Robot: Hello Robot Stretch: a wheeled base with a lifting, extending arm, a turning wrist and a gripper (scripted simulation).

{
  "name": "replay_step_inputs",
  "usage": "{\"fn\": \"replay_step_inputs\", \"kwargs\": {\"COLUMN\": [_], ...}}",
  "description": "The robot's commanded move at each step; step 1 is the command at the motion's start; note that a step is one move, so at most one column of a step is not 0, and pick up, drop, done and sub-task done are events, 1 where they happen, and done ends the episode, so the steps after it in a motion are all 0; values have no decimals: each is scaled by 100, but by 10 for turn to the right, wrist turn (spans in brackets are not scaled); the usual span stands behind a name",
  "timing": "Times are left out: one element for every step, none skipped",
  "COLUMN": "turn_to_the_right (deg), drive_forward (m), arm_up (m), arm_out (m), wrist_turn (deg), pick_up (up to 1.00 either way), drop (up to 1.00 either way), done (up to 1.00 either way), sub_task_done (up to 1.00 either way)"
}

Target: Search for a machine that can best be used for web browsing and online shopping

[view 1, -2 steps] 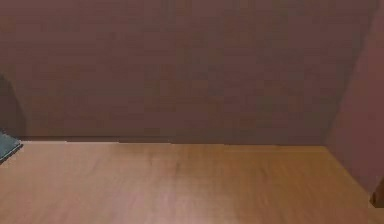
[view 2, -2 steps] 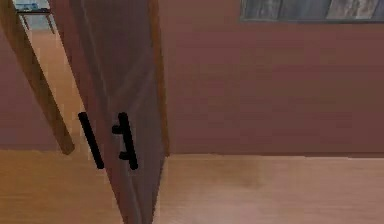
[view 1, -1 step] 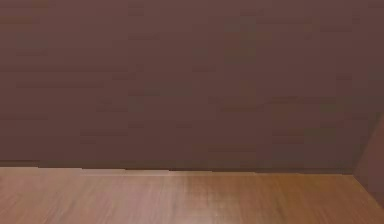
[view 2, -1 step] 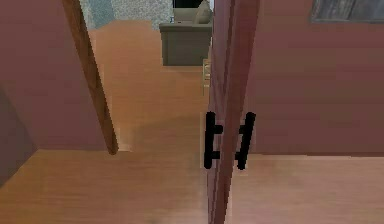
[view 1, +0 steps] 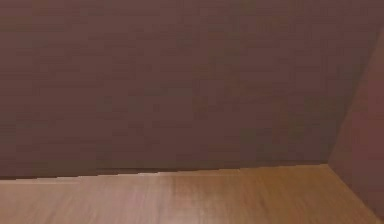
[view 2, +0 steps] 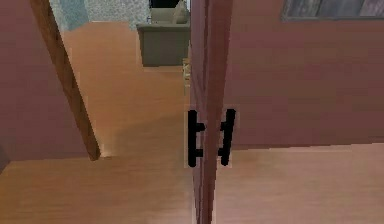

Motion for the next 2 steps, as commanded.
{"fn": "replay_step_inputs", "kwargs": {"turn_to_the_right": [0, 450], "drive_forward": [20, 0], "arm_up": [0, 0], "arm_out": [0, 0], "wrist_turn": [0, 0], "pick_up": [0, 0], "drop": [0, 0], "done": [0, 0], "sub_task_done": [0, 0]}}
